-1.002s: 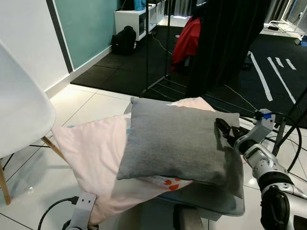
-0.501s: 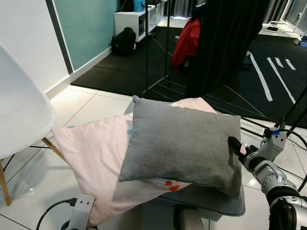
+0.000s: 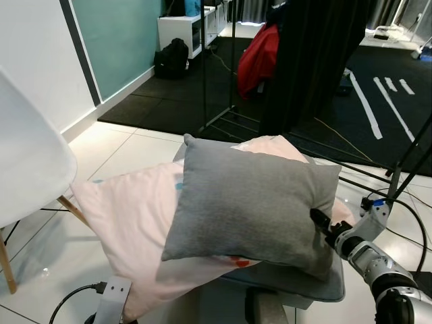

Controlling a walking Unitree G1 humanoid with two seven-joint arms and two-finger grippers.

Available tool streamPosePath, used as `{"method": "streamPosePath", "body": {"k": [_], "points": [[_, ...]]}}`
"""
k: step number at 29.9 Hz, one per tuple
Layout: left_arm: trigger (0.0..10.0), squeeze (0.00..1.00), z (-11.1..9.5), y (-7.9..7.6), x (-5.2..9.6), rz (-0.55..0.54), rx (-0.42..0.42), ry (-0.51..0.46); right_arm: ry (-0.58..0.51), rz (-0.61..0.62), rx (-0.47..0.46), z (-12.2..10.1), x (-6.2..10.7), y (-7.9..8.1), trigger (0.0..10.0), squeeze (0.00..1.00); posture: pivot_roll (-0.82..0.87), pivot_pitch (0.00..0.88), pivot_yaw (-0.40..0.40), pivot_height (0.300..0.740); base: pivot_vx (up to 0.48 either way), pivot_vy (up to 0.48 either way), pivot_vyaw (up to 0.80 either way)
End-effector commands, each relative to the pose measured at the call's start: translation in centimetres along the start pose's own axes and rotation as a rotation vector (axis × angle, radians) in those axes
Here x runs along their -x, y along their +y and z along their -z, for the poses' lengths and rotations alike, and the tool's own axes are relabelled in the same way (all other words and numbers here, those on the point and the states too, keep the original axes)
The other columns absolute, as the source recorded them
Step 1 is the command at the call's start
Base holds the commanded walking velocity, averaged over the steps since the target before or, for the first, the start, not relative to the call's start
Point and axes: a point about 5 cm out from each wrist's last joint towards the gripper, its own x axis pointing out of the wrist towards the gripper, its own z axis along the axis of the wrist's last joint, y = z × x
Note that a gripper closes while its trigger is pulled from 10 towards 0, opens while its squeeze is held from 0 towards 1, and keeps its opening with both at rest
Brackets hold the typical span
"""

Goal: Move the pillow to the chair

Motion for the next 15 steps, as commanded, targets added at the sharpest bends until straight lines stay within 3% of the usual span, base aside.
{"method": "streamPosePath", "body": {"k": [1, 5, 10, 11, 15], "points": [[10.0, 0.00, 2.3, 0.0, 0.5, 0.011, -0.028, 0.076, 0.153, -0.016, -0.046, 3.7, 0.0, 0.0, 10.0, 0.00, -0.07, 0.159, 0.039, 0.344, 0.000, 0.000, 0.00], [10.0, 0.00, 3.1, 0.3, 0.8, 0.010, -0.036, 0.086, 0.170, -0.049, -0.075, 4.2, 0.0, 0.2, 10.0, 0.00, -0.06, 0.167, 0.052, 0.344, 0.000, 0.000, 0.00], [10.0, 0.00, 3.9, 0.5, 1.1, 0.010, -0.046, 0.095, 0.167, -0.109, -0.038, 4.5, -0.1, 0.7, 10.0, 0.00, -0.05, 0.173, 0.064, 0.344, 0.000, 0.000, 0.00], [10.0, 0.00, 4.1, 0.4, 1.2, 0.011, -0.048, 0.097, 0.140, -0.136, -0.046, 4.2, -0.2, 1.0, 0.0, 0.00, -0.05, 0.174, 0.069, 0.344, 0.000, 0.000, 0.00], [10.0, 0.00, 4.4, 0.2, 1.3, 0.013, -0.054, 0.101, 0.097, -0.227, -0.054, 3.5, -0.4, 1.9, 0.0, 0.00, -0.05, 0.170, 0.069, 0.344, 0.000, 0.000, 0.00]]}}
